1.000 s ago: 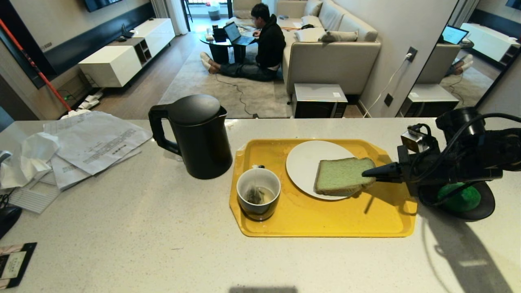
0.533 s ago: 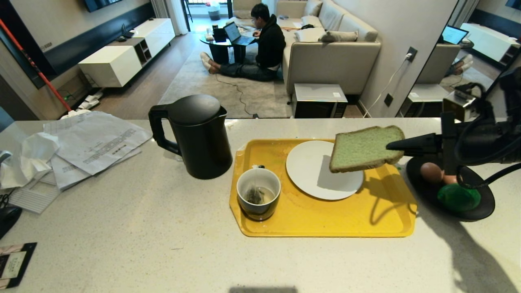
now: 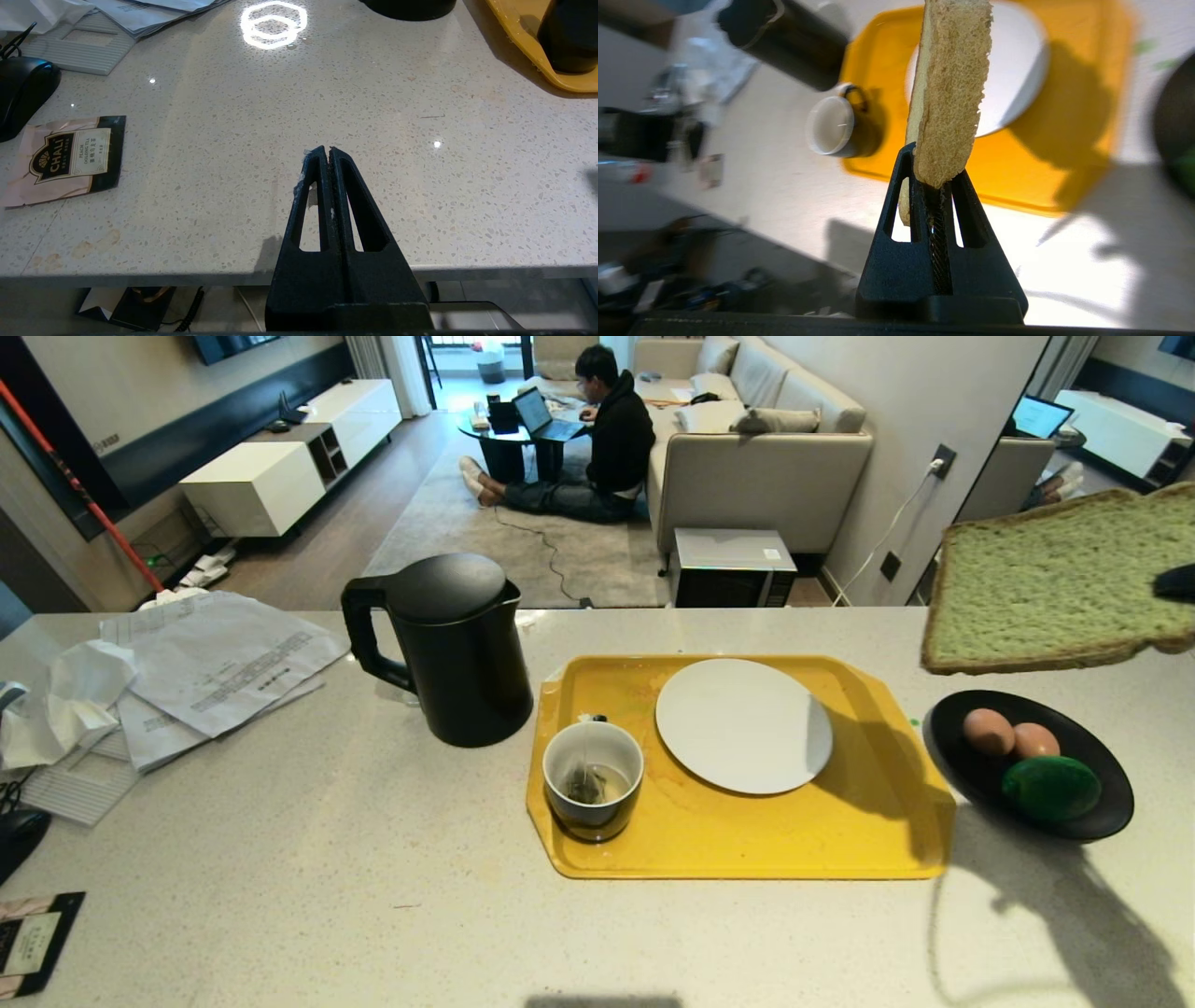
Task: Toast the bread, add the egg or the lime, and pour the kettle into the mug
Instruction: Put the bread slices in the toaster
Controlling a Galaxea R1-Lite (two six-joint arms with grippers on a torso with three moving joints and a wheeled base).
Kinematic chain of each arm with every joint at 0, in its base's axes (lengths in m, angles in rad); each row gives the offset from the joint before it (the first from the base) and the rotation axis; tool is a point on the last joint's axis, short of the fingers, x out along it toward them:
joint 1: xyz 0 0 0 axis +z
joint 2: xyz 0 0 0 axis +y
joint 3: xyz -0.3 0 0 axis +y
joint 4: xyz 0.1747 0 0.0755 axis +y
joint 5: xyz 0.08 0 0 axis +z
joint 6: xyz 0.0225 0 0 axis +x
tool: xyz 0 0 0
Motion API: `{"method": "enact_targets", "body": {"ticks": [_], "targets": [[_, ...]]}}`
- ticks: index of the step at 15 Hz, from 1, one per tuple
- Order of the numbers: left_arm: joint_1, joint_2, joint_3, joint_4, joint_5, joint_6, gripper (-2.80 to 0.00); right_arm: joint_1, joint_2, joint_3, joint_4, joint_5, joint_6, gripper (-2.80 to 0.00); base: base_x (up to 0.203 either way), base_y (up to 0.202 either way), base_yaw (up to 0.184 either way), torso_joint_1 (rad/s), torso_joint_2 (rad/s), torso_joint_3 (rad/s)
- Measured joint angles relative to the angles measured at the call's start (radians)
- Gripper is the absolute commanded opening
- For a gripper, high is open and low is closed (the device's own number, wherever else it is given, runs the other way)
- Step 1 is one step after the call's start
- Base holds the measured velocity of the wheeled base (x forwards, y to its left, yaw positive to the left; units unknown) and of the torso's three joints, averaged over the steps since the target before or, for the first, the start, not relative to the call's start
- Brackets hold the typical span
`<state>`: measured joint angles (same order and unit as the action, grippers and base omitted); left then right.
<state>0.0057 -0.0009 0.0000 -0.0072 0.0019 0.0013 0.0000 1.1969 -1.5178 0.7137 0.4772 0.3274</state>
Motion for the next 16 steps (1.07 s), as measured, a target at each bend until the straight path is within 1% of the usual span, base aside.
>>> {"method": "enact_targets", "body": {"ticks": [2,3,6,8,9,11,14,16], "targets": [[0.0,0.0,0.0,0.0,0.0,0.0,-2.8,0.0,-0.084,-0.009,0.029,-0.125,-0.089,-2.8,0.0,0.0,0.0,0.0,0.0,0.0],[0.0,0.0,0.0,0.0,0.0,0.0,-2.8,-0.001,-0.129,0.004,0.032,-0.175,-0.129,-2.8,0.0,0.0,0.0,0.0,0.0,0.0],[0.0,0.0,0.0,0.0,0.0,0.001,-2.8,-0.002,-0.278,0.077,0.036,-0.262,-0.241,-2.8,0.0,0.0,0.0,0.0,0.0,0.0],[0.0,0.0,0.0,0.0,0.0,0.0,-2.8,-0.003,-0.358,0.114,0.061,-0.283,-0.299,-2.8,0.0,0.0,0.0,0.0,0.0,0.0],[0.0,0.0,0.0,0.0,0.0,0.0,-2.8,-0.004,-0.385,0.124,0.089,-0.286,-0.314,-2.8,0.0,0.0,0.0,0.0,0.0,0.0],[0.0,0.0,0.0,0.0,0.0,0.0,-2.8,-0.003,-0.417,0.144,0.101,-0.285,-0.322,-2.8,0.0,0.0,0.0,0.0,0.0,0.0],[0.0,0.0,0.0,0.0,0.0,0.0,-2.8,-0.004,-0.455,0.192,0.1,-0.284,-0.363,-2.8,0.0,0.0,0.0,0.0,0.0,0.0],[0.0,0.0,0.0,0.0,0.0,0.0,-2.8,-0.006,-0.472,0.214,0.111,-0.307,-0.363,-2.8,0.0,0.0,0.0,0.0,0.0,0.0]]}}
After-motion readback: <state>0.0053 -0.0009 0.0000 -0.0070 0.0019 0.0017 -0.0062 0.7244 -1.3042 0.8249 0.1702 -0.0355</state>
